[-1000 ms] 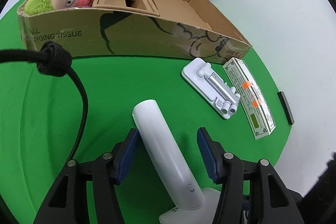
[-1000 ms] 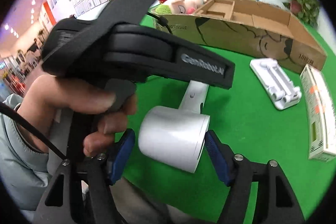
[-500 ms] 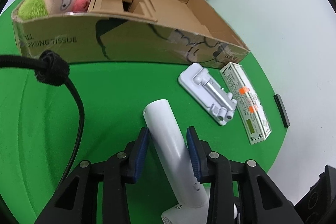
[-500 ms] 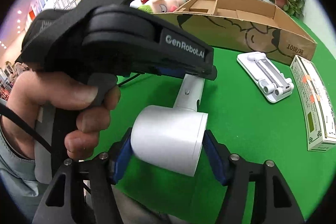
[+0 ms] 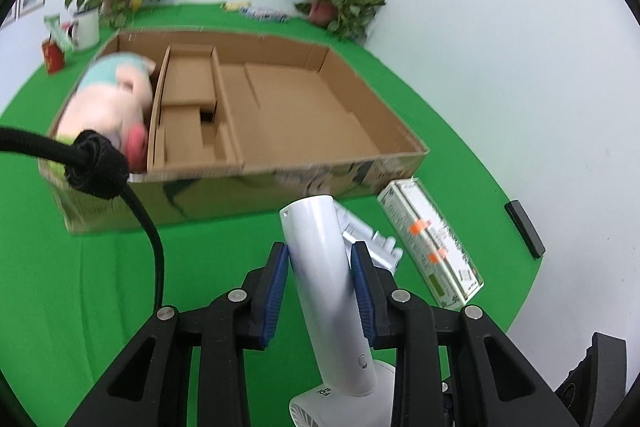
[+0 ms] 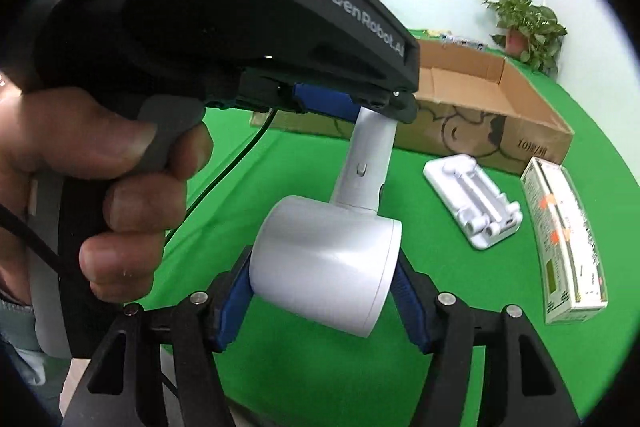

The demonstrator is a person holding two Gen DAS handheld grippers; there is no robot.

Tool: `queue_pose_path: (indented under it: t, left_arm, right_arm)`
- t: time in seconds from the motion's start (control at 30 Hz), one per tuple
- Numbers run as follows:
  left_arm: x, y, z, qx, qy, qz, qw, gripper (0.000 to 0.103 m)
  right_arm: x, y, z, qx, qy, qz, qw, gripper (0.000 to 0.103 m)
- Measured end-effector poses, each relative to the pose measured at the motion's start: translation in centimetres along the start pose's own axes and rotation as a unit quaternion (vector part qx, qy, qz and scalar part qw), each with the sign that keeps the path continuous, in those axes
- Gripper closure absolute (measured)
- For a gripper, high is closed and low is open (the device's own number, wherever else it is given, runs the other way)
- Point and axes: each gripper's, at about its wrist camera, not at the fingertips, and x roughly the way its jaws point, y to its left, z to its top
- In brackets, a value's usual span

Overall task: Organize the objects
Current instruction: 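Close the left gripper on the dryer handle while the right gripper holds the head, then carry the hair dryer over the open box with both grippers and lower it in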

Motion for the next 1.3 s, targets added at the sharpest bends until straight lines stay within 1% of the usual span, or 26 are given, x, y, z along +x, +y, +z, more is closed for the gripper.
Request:
queue_pose_path:
  t: [0.17, 0.43, 0.8, 0.97, 1.1, 1.3]
  left_arm:
    - [-1.0, -1.1, 1.9, 0.013, -0.018, -0.002, 0.9997, 0.074]
    - [-3.0, -2.8, 5.8, 0.035, -0.051, 0.009, 0.9980, 0.074]
    - [-4.1, -4.8, 13.3, 0.061, -0.082, 0.019, 0.9946, 0.075]
    - [-3.7, -5.0, 17.5, 0.065, -0.092, 0.029, 0.9932, 0.075]
    - [-2.7, -4.3, 20.8, 0.061, -0.086, 0.030, 0.9939, 0.075]
    - [0.5, -1.3, 25.1, 0.035, -0.060, 0.015, 0.9975, 0.074]
  right_arm:
    - [-0.6, -0.6, 1.2, -0.001, -0.027, -0.010, 1.000, 0.040]
    - [-0.9, -1.8, 3.7, -0.011, -0.062, -0.014, 0.998, 0.040]
    - [-0.7, -4.0, 8.6, -0.012, -0.104, -0.020, 0.994, 0.040]
    - [0.2, -5.1, 11.4, -0.015, -0.109, -0.016, 0.994, 0.040]
    - [1.4, -6.0, 13.5, -0.016, -0.106, -0.008, 0.994, 0.040]
    - [3.4, -7.5, 16.3, -0.013, -0.090, 0.001, 0.996, 0.040]
